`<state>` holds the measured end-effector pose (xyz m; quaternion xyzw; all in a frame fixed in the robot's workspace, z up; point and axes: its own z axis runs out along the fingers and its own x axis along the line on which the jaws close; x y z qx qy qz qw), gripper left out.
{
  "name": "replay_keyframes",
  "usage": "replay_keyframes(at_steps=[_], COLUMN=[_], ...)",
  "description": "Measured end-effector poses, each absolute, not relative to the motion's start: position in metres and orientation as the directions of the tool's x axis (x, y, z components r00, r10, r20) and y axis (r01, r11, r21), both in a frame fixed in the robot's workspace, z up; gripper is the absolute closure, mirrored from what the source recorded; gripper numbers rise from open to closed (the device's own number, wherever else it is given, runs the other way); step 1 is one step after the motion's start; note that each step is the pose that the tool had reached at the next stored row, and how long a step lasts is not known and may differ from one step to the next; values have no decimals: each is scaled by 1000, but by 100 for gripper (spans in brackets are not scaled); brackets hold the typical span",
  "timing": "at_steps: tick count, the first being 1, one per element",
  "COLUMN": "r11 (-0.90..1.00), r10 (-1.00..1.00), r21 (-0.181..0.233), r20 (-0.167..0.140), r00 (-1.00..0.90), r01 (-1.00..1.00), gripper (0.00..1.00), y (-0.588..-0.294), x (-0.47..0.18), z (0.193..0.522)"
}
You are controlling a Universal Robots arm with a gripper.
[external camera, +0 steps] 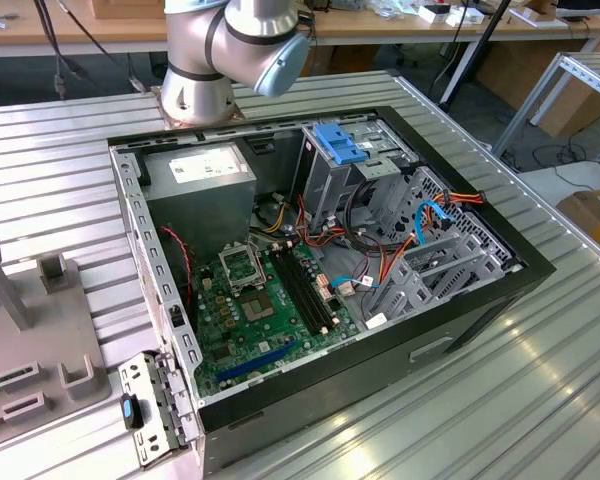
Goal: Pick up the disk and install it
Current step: 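Reach for the disk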
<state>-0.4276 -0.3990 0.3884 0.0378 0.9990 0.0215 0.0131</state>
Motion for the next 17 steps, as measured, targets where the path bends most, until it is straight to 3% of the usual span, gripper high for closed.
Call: replay_keyframes(at_steps=[11, 17], r11=[996, 996], r10=[76, 76], r21=[43, 37], r20=[-24, -25], r00=[-997, -997], r01=[75, 75], gripper=[89, 89], y=[-399, -379], x=[-461, -461], z=[386, 385])
